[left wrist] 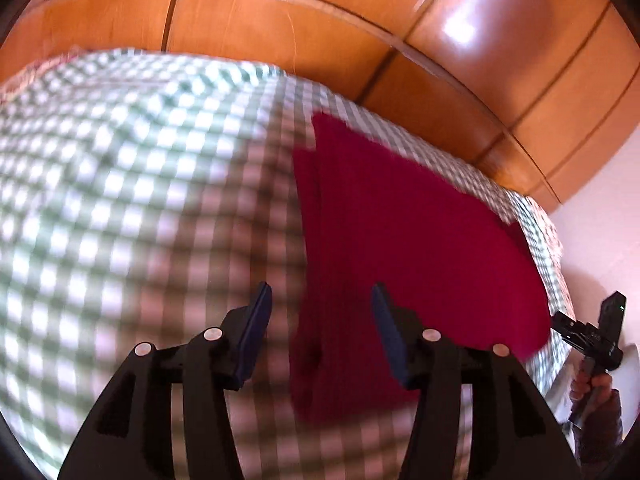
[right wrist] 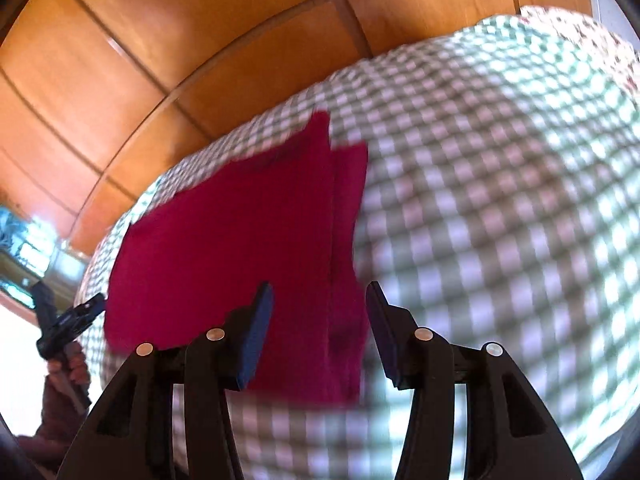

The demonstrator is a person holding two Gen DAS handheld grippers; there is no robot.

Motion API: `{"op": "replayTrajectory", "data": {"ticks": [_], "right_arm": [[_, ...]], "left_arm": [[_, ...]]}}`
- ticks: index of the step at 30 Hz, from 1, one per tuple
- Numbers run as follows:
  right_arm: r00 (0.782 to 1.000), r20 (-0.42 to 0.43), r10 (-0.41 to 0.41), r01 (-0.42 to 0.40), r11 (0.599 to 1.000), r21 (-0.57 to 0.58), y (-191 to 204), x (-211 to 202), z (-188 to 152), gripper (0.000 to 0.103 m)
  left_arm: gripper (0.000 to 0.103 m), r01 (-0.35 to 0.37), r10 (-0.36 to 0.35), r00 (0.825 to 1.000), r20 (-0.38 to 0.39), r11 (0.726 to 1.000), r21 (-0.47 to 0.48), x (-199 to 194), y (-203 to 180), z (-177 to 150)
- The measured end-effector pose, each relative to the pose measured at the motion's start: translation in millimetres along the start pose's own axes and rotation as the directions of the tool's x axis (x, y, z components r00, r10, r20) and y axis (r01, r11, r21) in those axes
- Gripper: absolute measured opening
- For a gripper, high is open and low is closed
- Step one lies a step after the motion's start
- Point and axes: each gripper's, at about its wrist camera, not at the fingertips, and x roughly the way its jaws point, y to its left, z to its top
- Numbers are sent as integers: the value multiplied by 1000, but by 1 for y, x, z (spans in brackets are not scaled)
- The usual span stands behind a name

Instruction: Fold small clothes

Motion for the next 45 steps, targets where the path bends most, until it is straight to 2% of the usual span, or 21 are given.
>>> {"op": "replayTrajectory", "data": {"ticks": [3, 5, 6, 7, 9, 10, 13, 18, 21, 23, 25, 28, 32, 33, 34, 35, 36, 38, 41, 43, 45], "right_arm": [[999, -35, 3, -3, 1000, -11, 4, 2, -28, 48], [999, -48, -20, 19, 1000, -7, 4, 12, -39, 46], [998, -44, -43, 43, 999, -11, 4, 16, -41, 37], [997, -41, -60, 59, 998, -13, 2, 19, -39, 31], [997, -35, -74, 73, 997, -12, 2, 20, -36, 16], [996, -30, -79, 78, 997, -26, 5, 17, -34, 14], [997, -5, -79, 79, 992, -96, 13, -2, -33, 10], [994, -44, -98, 89, 980, -180, 15, -24, -51, 10], [990, -100, -104, 85, 981, -172, 5, -32, -73, 10], [987, -127, -100, 80, 984, -158, -1, -33, -81, 10], [989, -112, -93, 77, 987, -142, -1, -36, -76, 12], [995, -25, -100, 95, 985, -141, 7, -43, -51, 31], [994, 62, -95, 106, 970, -220, 35, -30, -11, 33], [992, 77, -95, 112, 960, -256, 49, -20, 0, 34], [991, 87, -98, 119, 951, -287, 60, -10, 9, 39], [990, 93, -103, 127, 943, -306, 68, -2, 14, 57], [990, 97, -104, 131, 932, -338, 81, 12, 23, 67], [991, 81, -102, 126, 915, -383, 95, 32, 34, 67], [985, 58, -163, 170, 854, -491, 118, 72, 49, 67], [980, 24, -199, 182, 831, -526, 124, 95, 55, 65], [971, -16, -238, 191, 813, -550, 125, 113, 58, 43]], "left_arm": [[51, 47, -47, 999, -21, 999, -5, -3, -2, -29], [50, 45, -45, 999, -30, 999, -11, 1, -3, -38], [44, 31, -31, 999, -27, 999, -12, 4, -3, -41], [30, 24, -24, 999, -26, 1000, -10, 6, -4, -41], [15, 1, -1, 1000, -22, 1000, 1, 7, -5, -39], [11, -3, 3, 1000, -20, 1000, 6, 5, -6, -40], [7, -6, 6, 1000, -20, 999, 38, -5, -9, -45], [6, 40, -38, 997, -67, 998, 37, -30, -10, -78], [7, 61, -58, 992, -108, 998, 21, -41, -7, -104], [15, 36, -34, 994, -102, 999, 12, -48, -6, -109], [18, 14, -14, 998, -63, 1000, -1, -54, -4, -101], [19, -32, 32, 999, 10, 999, 34, -57, -10, -75], [22, -72, 60, 994, 90, 988, 135, -47, -39, -32], [29, -87, 68, 992, 108, 980, 178, -41, -49, -21], [38, -102, 78, 990, 118, 972, 210, -34, -58, -12], [41, -110, 83, 989, 124, 966, 233, -28, -64, -4], [44, -107, 79, 990, 121, 961, 254, -17, -72, 8], [46, -98, 74, 993, 96, 955, 279, 4, -81, 27], [48, -105, 86, 994, 72, 939, 327, 34, -99, 39], [48, -116, 109, 993, 41, 924, 365, 56, -107, 44], [47, -133, 140, 990, 8, 914, 384, 80, -110, 45]]}}
